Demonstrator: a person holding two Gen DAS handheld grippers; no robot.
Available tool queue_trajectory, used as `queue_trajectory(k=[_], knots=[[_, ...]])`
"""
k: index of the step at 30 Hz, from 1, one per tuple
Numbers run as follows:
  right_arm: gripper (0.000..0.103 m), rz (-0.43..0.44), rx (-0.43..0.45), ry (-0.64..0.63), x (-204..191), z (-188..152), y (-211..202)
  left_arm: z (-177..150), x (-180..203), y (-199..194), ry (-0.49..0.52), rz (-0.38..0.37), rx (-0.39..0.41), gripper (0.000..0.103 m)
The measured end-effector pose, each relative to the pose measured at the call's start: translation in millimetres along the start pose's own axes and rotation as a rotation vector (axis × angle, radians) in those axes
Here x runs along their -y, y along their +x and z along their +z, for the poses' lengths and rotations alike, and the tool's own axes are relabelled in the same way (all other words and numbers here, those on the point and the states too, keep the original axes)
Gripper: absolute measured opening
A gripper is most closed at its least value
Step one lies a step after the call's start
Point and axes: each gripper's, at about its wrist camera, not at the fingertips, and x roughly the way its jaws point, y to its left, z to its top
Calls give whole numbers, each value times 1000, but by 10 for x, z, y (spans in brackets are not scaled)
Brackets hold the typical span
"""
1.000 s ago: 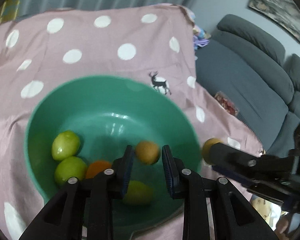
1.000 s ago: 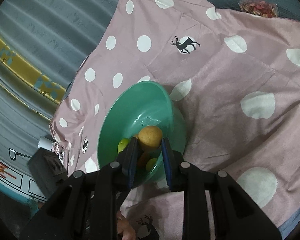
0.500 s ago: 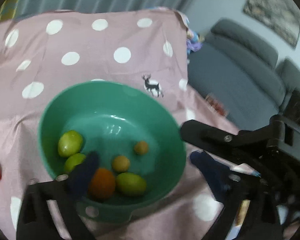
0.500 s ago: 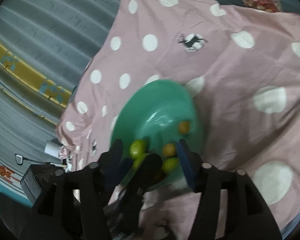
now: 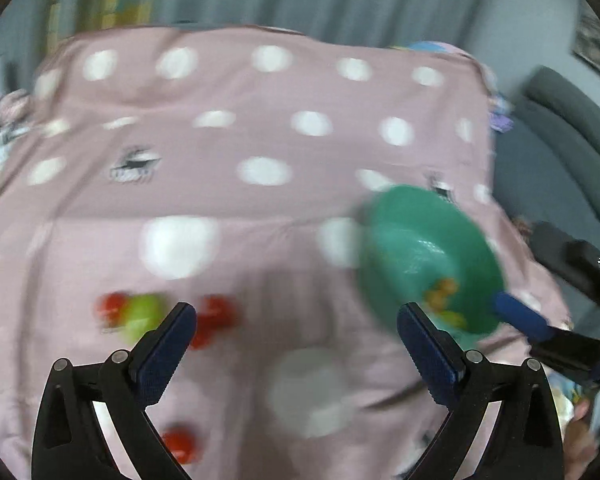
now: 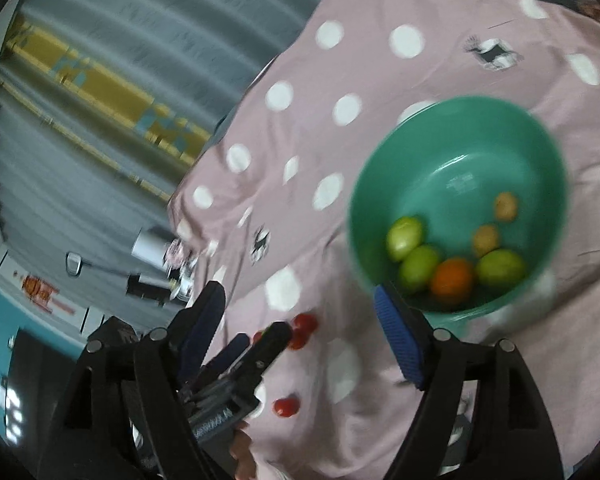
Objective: Organize fruits
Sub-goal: 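Move the right gripper to the yellow-green fruit and close around it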
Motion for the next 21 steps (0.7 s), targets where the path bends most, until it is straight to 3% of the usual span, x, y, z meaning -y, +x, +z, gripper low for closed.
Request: queue_trajectory(k=[2, 6, 9, 10, 12, 14, 16, 17, 21], knots=[[78, 15, -36, -10, -61, -38, 132, -14, -311, -117, -80, 13, -1, 100], [78, 98, -146, -11, -168, -109, 531, -30, -834, -368, -234, -56, 53, 100], [78, 192, -240, 12, -204, -172, 855, -83, -949, -462, -131, -115, 76, 100], [78, 243, -278, 27, -216, -192, 997, -93, -966, -475, -100, -91, 86, 100], [78, 286, -326, 46, -248, -229, 1193, -133, -945, -471, -30, 25, 89, 100], [77, 254, -356, 35, -292, -262, 1353, -136, -912, -399, 17, 67, 93, 99], [74, 180, -378, -9, -355, -291, 1515, -155, -890, -268, 37, 19, 93, 90], [71, 160, -395, -27, -377, -311, 1592, -161, -878, -186, 41, 5, 74, 80], [62, 124, -450, -47, -395, -368, 1870, -252, -817, 143, 117, -30, -6, 64]])
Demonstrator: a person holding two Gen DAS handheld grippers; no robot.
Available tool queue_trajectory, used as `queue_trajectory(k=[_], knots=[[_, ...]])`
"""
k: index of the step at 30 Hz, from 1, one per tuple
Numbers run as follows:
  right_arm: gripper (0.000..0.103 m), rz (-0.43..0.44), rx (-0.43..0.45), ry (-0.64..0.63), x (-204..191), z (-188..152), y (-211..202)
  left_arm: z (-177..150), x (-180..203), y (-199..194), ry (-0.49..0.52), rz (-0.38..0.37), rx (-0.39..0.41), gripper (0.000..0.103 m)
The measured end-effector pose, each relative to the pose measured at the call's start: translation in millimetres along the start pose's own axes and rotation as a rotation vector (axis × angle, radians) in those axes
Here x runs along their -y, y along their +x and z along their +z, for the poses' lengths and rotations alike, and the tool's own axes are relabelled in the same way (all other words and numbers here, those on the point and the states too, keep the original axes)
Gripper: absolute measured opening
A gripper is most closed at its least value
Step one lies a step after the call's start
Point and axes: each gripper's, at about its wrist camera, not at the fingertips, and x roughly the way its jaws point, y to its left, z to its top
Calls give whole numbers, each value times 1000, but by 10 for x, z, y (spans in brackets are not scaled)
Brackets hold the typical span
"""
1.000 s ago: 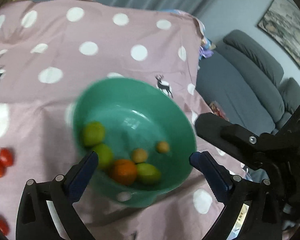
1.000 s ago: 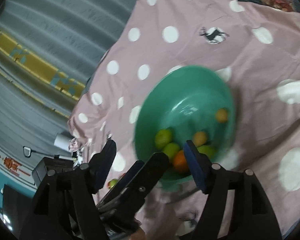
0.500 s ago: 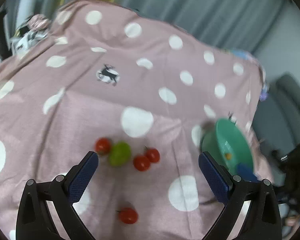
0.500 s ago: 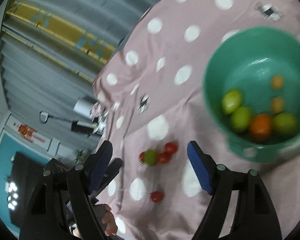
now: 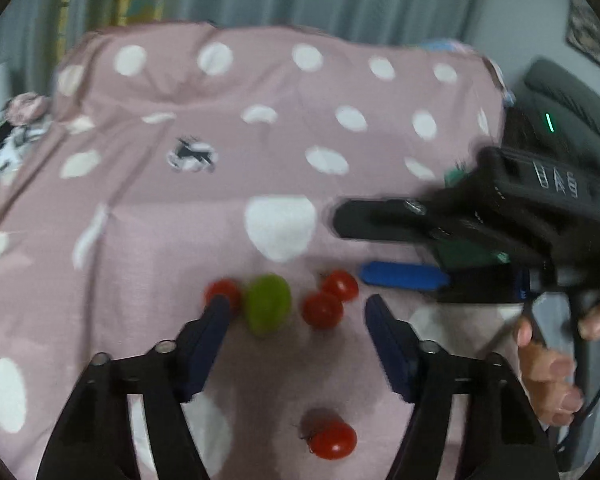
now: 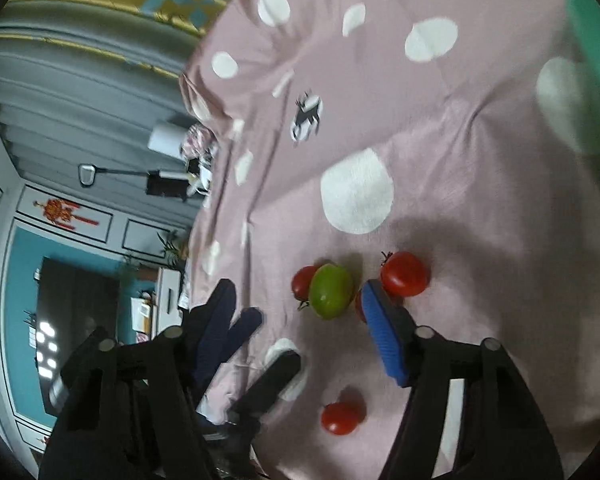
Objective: Organize fruits
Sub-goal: 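Move the right gripper to the yellow-green fruit and close around it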
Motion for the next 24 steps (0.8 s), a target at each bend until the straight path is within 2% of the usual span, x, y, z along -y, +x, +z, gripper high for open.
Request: queue_trajectory(k=[3, 5, 8, 10, 13, 16, 19, 20, 21, 22, 23, 24], knots=[[58, -15, -41, -4, 40, 27, 156, -77, 36, 192, 71, -33, -58, 61], [56, -36, -58, -6, 48, 45, 227, -59, -11, 274, 47, -37, -96, 61], [50, -75, -75, -32, 21, 89, 326, 20, -86, 257, 14, -78, -82, 61], [50, -104, -84, -36, 26, 123, 363, 69, -144, 280, -10, -46, -92, 61], [46, -162, -80, -29, 51, 177, 396, 109, -127, 396, -2, -18, -153, 61], [46, -182, -108, -31, 57, 214, 468, 152, -105, 463, 6, 10, -153, 61], [42, -238, -126, -53, 55, 226, 556, 236, -154, 508, -12, 17, -162, 61], [41, -198, -158, -42, 86, 228, 608, 255, -154, 521, -2, 35, -158, 61], [39, -183, -154, -43, 99, 227, 616, 267, -130, 528, 40, 83, -122, 61], [38, -168, -150, -29, 127, 235, 636, 277, -114, 546, 60, 97, -116, 61], [37, -161, -142, -22, 142, 236, 634, 279, -112, 554, 71, 95, -110, 58], [37, -153, -142, -20, 152, 241, 635, 274, -115, 555, 73, 70, -111, 48]])
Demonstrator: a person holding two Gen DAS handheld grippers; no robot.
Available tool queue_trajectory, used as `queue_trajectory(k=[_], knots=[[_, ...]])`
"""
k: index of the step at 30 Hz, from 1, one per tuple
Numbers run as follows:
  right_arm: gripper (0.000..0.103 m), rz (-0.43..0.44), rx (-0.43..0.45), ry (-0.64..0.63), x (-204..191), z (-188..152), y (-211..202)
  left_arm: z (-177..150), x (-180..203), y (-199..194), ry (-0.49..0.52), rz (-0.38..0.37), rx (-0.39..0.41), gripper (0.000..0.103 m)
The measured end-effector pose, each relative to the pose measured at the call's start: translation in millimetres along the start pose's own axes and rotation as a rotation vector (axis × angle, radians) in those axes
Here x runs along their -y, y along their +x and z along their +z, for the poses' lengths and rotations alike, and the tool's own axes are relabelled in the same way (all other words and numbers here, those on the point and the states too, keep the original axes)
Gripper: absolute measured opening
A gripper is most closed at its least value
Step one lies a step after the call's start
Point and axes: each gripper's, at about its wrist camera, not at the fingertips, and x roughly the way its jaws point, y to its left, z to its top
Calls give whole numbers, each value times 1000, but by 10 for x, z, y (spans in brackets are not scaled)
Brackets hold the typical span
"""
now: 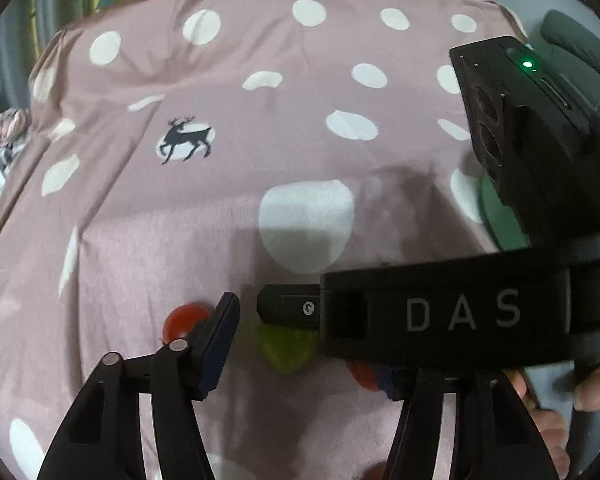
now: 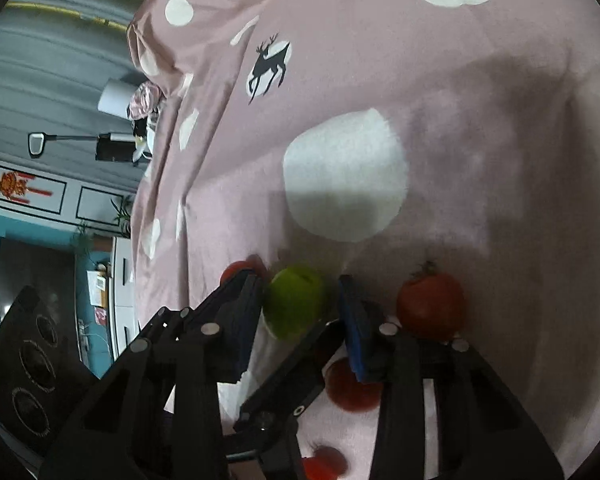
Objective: Organize fruits
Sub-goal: 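Move the right gripper to the yellow-green fruit and close around it, then carry the yellow-green fruit into the teal bowl and open the right gripper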
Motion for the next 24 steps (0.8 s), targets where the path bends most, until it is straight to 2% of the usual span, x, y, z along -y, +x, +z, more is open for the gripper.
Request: queue_trajectory(k=[1, 3, 6, 12, 16, 21, 24], knots=[[35, 7, -3, 1, 4, 0, -1, -6, -12, -6, -2, -22, -2, 47], [35, 31, -11, 20, 61, -9, -12, -22, -42, 36, -5, -8, -40, 36], [35, 37, -11, 15, 62, -36, -37, -27, -79, 43, -23, -28, -57, 36], [35, 12, -7, 1, 1, -65, -39, -34, -20, 34, 4, 3, -73, 35], [35, 15, 4, -14, -67, -76, -88, -43, -34, -49, -21, -10, -43, 35], [35, 21, 36, -30, -192, -175, -269, -100, 89, -302, 11, 4, 23, 35], [35, 20, 87, -52, -249, -263, -478, -85, 142, -486, -7, -49, 61, 35]])
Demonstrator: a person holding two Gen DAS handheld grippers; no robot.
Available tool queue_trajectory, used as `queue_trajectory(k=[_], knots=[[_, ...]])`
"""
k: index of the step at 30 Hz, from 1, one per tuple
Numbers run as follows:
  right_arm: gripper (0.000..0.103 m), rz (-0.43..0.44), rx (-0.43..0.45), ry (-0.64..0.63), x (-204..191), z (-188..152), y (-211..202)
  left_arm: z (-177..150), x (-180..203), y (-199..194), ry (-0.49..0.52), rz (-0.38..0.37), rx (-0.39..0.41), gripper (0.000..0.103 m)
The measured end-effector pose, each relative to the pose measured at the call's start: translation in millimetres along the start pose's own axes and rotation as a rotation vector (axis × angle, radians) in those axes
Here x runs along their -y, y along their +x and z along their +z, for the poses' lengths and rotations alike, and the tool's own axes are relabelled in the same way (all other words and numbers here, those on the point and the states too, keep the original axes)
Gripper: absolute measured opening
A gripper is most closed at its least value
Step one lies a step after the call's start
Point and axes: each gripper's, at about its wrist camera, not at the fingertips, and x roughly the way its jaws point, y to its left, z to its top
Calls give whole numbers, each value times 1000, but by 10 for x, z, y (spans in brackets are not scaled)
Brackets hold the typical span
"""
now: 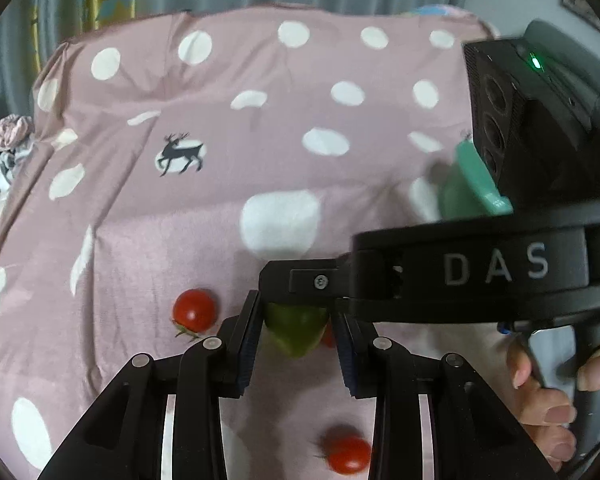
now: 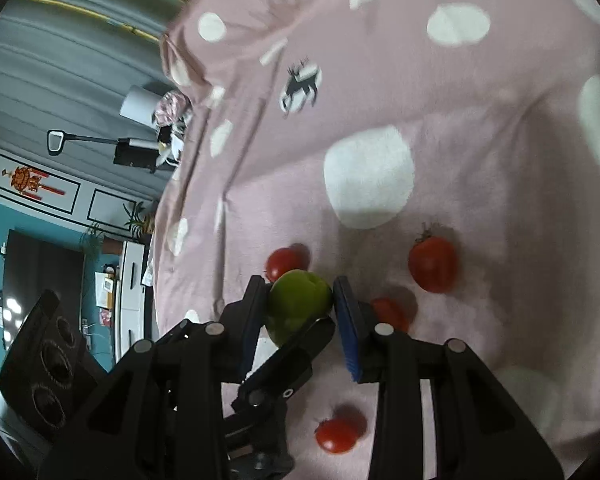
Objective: Organize fruits
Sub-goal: 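Carry the yellow-green fruit into the teal bowl and open the right gripper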
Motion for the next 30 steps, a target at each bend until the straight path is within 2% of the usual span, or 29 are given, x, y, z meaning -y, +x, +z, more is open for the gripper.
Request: queue_trajectory(k=[6, 10, 12, 16, 20, 24, 30], knots=[[35, 19, 103, -23, -40, -141, -483, 41, 381, -290, 73, 4, 81, 35], [35, 28, 162, -17, 11, -235, -787, 98, 671, -434, 120, -9, 101, 35], [35, 55, 199, -18, 50, -285, -971, 129, 789, -524, 134, -31, 125, 35], [35, 66, 275, -18, 146, -376, -1321, 214, 990, -621, 120, -128, 164, 35], [35, 59, 339, 13, 351, -452, -1613, 268, 1300, -569, 166, -164, 176, 35], [35, 28, 381, 61, 601, -509, -1826, 312, 1539, -394, 149, -253, 160, 35], [35, 2, 432, 131, 934, -531, -2073, 369, 1847, -175, 145, -323, 150, 35]])
